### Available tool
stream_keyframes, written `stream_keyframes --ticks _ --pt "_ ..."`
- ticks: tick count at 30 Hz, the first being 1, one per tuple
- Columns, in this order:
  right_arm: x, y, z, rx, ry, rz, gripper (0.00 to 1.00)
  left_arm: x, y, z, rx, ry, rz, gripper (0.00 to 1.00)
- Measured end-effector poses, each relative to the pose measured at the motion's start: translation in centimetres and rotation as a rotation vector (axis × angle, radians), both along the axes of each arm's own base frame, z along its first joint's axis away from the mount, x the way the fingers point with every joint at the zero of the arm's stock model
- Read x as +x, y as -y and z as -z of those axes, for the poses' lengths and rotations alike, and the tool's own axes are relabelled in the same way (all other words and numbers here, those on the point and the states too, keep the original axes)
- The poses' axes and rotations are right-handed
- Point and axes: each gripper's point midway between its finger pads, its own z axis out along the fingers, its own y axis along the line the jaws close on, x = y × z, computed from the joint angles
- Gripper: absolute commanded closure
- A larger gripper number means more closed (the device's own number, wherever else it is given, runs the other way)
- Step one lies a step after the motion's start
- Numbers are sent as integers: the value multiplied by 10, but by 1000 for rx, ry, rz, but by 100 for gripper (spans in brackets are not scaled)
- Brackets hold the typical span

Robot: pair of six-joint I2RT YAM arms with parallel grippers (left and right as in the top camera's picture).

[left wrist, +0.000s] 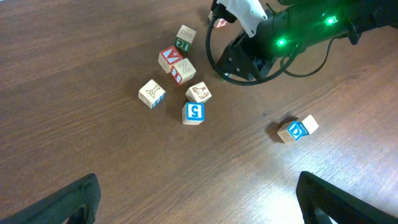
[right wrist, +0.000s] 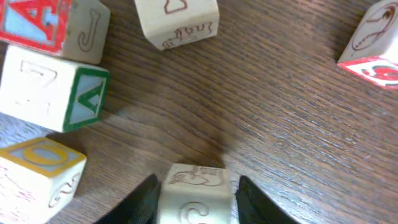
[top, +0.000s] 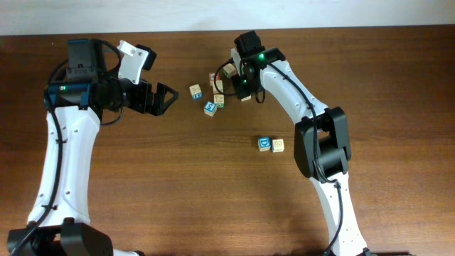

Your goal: Rotate 5 blocks

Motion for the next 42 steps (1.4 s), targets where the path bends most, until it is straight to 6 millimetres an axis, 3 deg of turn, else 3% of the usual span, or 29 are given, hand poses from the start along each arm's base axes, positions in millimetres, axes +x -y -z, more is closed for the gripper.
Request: stream_keyframes --ticks 11,18,21,26,36,42 --pt "-20 8 6 -19 -93 53 65 0 0 0 0 0 0 1" --pt "-72 -5 8 87 -341 71 74 0 0 0 0 0 0 1" --pt "-99 -4 6 92 -465 101 75 0 0 0 0 0 0 1" --pt "-126 3 2 66 -585 131 75 0 0 0 0 0 0 1" --pt "-154 5 -1 -25 -663 127 74 0 0 0 0 0 0 1" --pt "-160 1 3 -139 -621 165 74 0 0 0 0 0 0 1"
